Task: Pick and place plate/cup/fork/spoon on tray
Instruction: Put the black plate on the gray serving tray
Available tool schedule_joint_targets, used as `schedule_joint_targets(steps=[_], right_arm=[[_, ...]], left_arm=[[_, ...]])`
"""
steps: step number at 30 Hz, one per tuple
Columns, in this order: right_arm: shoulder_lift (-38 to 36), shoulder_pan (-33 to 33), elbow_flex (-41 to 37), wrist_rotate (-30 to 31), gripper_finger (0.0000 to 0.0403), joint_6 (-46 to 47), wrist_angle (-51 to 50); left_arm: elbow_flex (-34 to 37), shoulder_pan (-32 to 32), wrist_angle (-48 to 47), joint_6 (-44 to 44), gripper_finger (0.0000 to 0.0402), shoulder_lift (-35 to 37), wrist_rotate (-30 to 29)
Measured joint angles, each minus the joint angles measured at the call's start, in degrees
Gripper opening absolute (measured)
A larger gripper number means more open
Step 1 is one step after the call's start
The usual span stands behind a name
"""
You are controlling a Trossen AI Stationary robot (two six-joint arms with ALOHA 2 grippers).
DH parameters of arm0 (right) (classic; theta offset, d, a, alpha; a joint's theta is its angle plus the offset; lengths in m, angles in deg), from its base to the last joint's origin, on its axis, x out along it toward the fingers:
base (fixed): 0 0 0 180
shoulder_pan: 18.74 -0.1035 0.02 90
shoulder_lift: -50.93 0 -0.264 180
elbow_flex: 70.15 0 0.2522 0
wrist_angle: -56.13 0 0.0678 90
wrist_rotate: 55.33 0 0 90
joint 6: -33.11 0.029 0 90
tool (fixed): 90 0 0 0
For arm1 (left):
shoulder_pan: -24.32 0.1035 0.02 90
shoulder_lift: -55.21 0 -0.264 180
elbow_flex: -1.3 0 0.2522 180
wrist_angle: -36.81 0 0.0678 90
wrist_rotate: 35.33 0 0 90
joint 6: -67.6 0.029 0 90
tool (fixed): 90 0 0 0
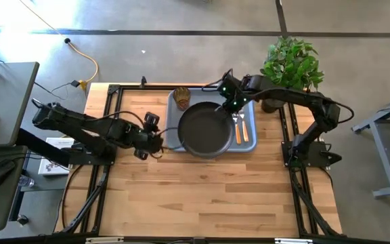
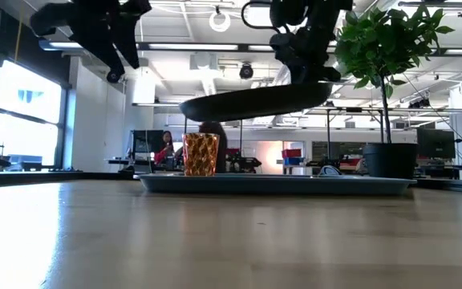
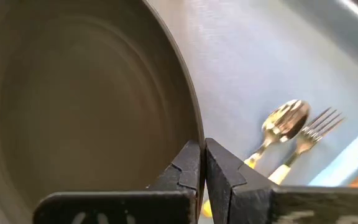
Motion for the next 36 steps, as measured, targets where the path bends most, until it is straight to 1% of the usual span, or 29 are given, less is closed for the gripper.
schedule_joint_targets(steps=[6, 9, 11, 13, 16, 21, 26, 32, 36], right_arm=[[0.0, 5.6, 0.0, -3.6, 0.0, -9.7, 0.4], [0.0, 8.1, -0.1, -5.2, 0.0, -12.7, 1.8], [0.0, 9.7, -1.6, -7.3, 0.0, -14.0, 4.5], [0.1, 11.3, -4.2, -9.8, 0.0, -14.3, 6.8], [0.1, 12.9, -8.5, -10.4, 0.0, -14.3, 9.9], [0.2, 14.8, -13.9, -14.9, 0.0, -14.4, 15.7], [0.2, 17.0, -18.0, -15.7, 0.0, -12.1, 19.2], [0.2, 17.7, -20.4, -15.6, 0.0, -9.7, 22.3], [0.2, 17.6, -21.2, -13.8, 0.0, -8.3, 23.7]], left_arm=[[0.0, 5.4, 0.0, -4.6, 0.0148, 0.0, 0.0], [0.0, 7.9, 0.1, -5.4, 0.0147, 0.0, 0.3], [0.0, 9.3, 0.1, -5.9, 0.0147, 0.0, 0.4], [0.0, 10.6, 0.1, -6.2, 0.0147, 0.0, 0.4], [0.0, 12.3, 0.1, -6.3, 0.0147, 0.0, 0.4], [0.0, 14.7, 0.3, -6.3, 0.0147, 0.0, 0.5], [0.0, 16.4, 0.3, -6.4, 0.0147, 0.0, 0.5], [0.0, 17.6, 0.5, -7.8, 0.0147, 0.0, 0.5], [0.0, 18.1, 0.5, -9.4, 0.0147, 0.0, 0.5]])
